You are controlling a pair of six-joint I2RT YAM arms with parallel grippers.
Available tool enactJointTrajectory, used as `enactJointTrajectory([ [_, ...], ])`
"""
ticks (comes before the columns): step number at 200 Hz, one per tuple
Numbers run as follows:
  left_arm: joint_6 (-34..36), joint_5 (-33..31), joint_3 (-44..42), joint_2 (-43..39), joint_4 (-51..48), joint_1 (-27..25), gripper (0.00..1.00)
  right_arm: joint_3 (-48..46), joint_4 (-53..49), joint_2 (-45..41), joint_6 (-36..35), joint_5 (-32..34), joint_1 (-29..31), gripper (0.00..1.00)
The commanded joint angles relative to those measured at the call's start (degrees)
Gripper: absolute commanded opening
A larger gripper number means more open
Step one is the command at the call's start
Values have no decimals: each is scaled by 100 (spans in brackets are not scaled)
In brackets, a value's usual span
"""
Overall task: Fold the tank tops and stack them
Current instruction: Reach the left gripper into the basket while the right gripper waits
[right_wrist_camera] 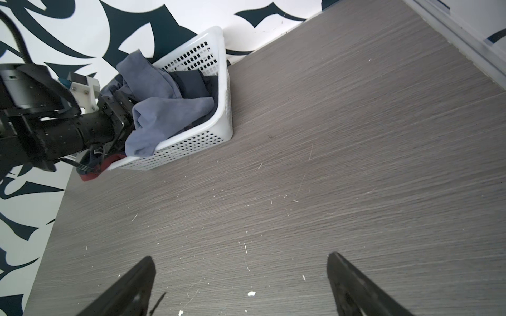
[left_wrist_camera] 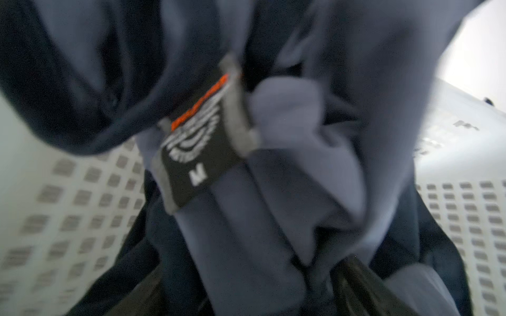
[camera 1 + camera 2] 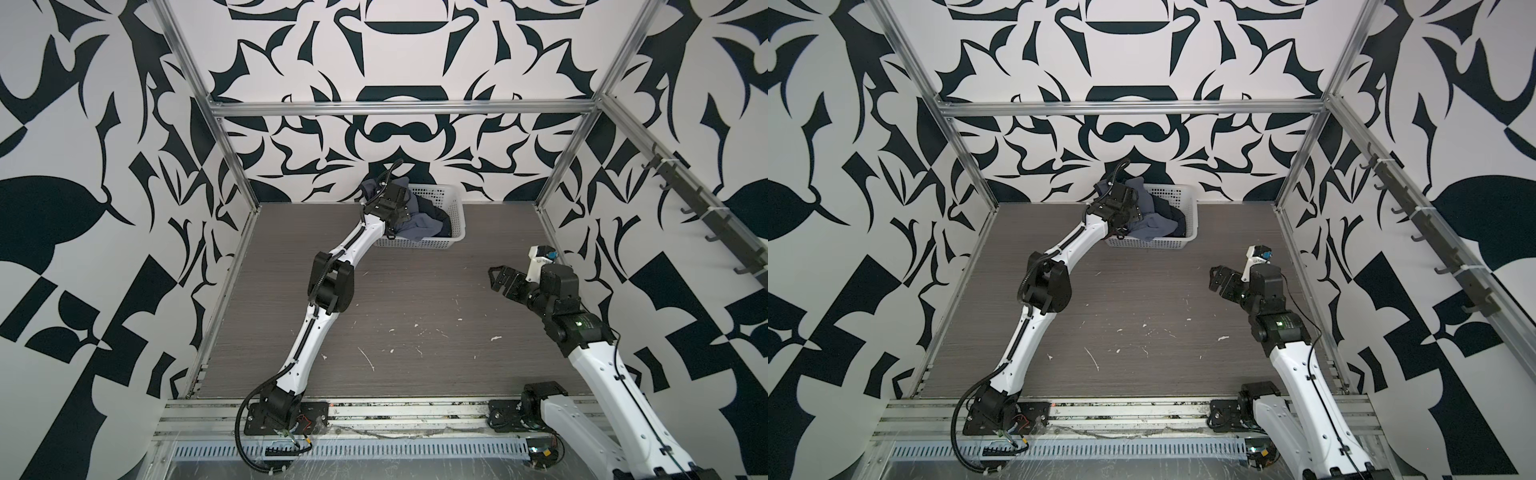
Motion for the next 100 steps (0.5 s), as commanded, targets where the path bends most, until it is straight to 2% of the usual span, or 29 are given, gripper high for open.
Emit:
enactJointTrajectory([
  [1, -16, -374, -129, 4, -269, 229, 70, -3, -39, -111, 22, -20, 31, 99],
  [30, 232, -663, -964, -430, -234, 538, 68, -82, -35, -117, 29, 7, 25, 100],
  [66, 586, -425, -2292, -1224, 120, 1121, 68, -192, 36, -120, 87, 14, 28, 99],
  [100, 1070, -486, -3447, -2024, 451, 1686, 71, -263, 67, -123, 92, 15, 26, 100],
])
